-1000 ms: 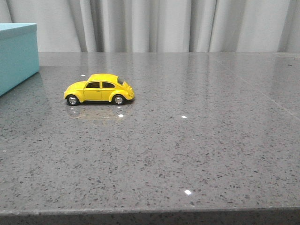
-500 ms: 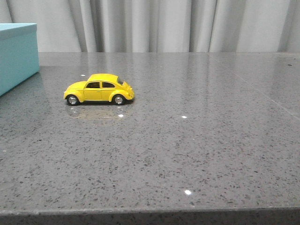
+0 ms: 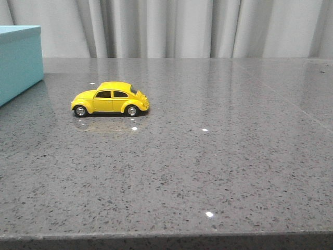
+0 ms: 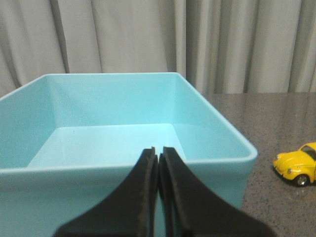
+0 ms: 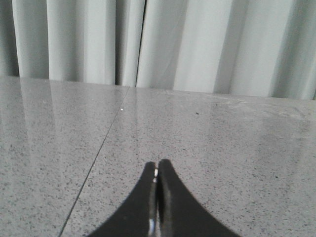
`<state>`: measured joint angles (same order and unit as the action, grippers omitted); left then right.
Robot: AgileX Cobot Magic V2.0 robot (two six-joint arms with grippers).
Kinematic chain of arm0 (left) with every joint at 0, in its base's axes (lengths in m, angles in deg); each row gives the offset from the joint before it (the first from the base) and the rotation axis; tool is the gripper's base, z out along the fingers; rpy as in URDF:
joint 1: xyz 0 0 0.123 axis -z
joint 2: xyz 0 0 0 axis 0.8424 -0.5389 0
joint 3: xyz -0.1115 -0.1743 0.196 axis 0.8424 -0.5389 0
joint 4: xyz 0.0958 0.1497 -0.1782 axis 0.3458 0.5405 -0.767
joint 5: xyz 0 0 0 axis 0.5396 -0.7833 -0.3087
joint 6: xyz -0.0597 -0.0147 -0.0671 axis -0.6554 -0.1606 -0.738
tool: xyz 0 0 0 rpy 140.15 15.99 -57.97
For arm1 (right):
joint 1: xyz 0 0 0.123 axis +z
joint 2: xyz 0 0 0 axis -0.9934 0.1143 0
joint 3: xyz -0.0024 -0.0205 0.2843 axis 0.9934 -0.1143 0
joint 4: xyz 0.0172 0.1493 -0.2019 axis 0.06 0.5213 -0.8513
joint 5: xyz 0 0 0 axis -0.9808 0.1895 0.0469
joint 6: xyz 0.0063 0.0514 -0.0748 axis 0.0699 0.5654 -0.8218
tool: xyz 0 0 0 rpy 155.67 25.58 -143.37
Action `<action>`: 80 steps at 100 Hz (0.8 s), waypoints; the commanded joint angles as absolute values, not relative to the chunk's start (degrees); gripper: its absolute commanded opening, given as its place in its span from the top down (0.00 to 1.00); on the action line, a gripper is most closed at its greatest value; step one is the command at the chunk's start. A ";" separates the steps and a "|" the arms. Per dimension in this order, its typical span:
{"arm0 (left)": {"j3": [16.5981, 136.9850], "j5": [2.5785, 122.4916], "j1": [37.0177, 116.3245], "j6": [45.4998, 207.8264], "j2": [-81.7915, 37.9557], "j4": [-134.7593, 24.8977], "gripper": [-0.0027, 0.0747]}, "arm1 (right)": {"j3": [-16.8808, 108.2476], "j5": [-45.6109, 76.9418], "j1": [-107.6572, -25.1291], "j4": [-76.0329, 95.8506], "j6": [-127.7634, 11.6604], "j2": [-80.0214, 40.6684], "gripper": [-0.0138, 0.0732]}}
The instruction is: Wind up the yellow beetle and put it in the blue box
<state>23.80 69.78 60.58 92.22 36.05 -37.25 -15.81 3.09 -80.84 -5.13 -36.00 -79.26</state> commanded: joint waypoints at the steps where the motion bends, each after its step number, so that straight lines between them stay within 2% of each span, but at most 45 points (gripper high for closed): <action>1: 29.86 69.04 61.03 92.10 37.18 -39.39 0.99 | -11.13 1.55 -81.15 -2.83 -36.00 -79.51 0.92; 19: 40.12 54.75 61.03 92.10 35.08 -39.69 0.99 | -0.81 15.41 -81.15 -2.11 -36.00 -75.54 0.92; 31: 45.90 49.74 61.03 92.10 32.39 -39.69 0.99 | 6.49 21.69 -81.15 -1.55 -36.00 -71.12 0.92; 54: 57.00 41.69 61.03 92.10 24.74 -39.84 0.99 | 18.57 28.86 -81.15 0.81 -36.00 -62.44 0.92; 80: 66.64 32.09 61.03 92.10 14.85 -42.16 0.99 | 25.36 34.66 -81.15 6.60 -36.00 -55.07 0.92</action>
